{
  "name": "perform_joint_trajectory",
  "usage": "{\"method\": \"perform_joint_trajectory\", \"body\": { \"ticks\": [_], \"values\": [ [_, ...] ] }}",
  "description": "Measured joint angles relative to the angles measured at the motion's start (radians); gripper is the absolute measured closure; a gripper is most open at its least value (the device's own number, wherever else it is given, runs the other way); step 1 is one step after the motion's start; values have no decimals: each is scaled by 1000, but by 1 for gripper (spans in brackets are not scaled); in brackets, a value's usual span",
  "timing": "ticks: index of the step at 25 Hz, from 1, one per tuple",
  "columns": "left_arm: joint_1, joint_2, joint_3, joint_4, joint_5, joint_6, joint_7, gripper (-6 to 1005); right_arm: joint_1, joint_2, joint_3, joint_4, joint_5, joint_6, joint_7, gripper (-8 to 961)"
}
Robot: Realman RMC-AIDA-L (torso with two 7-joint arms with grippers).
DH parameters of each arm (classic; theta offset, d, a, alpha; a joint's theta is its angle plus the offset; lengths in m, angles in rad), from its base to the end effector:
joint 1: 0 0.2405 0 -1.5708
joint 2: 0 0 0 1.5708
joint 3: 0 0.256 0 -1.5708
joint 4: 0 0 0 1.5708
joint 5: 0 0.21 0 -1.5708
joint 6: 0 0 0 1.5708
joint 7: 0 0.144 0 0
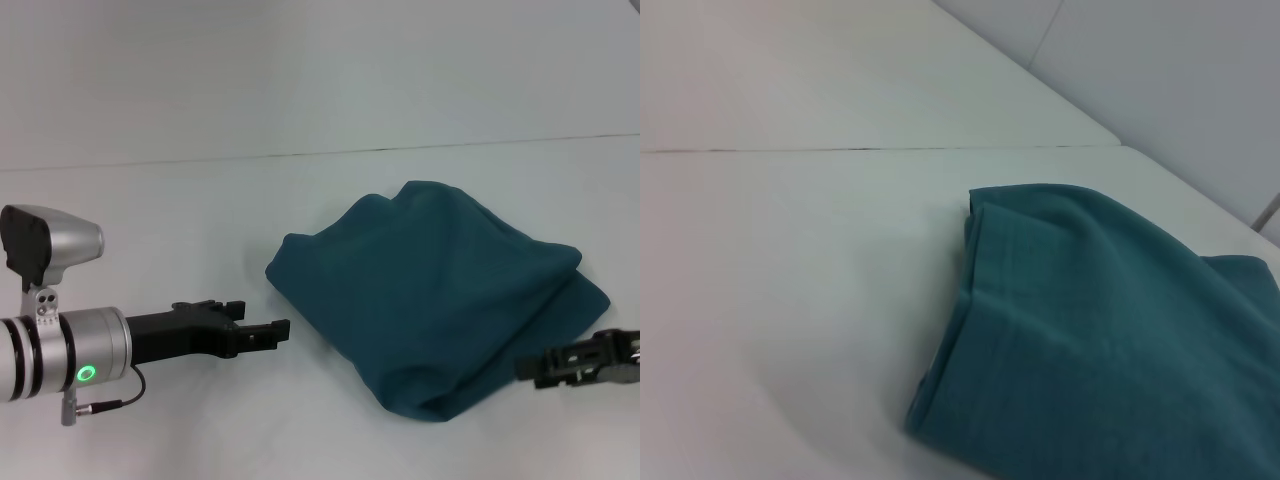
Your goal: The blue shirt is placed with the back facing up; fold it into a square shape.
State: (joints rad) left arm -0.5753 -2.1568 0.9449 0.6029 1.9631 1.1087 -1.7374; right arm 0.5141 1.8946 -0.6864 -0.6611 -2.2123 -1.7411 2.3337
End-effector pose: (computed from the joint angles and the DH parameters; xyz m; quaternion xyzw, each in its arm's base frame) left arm -0.2542 0.3590 -0.0658 -0.8914 -0.3834 -0.1724 0.1695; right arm 0.3075 0.3088 0.0619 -0.7703 0.6237 0.1326 0.0074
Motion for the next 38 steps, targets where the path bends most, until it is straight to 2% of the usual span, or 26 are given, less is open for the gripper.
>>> {"method": "perform_joint_trajectory", "body": {
  "ticks": [4,14,20,26,38],
  "values": [
    [0,0,0,0,-3,0,8,126,36,11,-13,71,-36,16,-9,315],
    [0,0,-2,0,-7,-3,11,125,86,75,-27,136,-80,113,-10,316],
    [-2,-1,-2,0,-8,-7,13,126,100,81,-27,174,-82,160,-13,316],
    [-4,-1,-2,0,-8,-8,13,126,104,96,-27,175,-80,198,-13,316],
    [-6,0,-2,0,-7,-7,15,125,116,123,-28,175,-83,263,-12,439]
  ]
}}
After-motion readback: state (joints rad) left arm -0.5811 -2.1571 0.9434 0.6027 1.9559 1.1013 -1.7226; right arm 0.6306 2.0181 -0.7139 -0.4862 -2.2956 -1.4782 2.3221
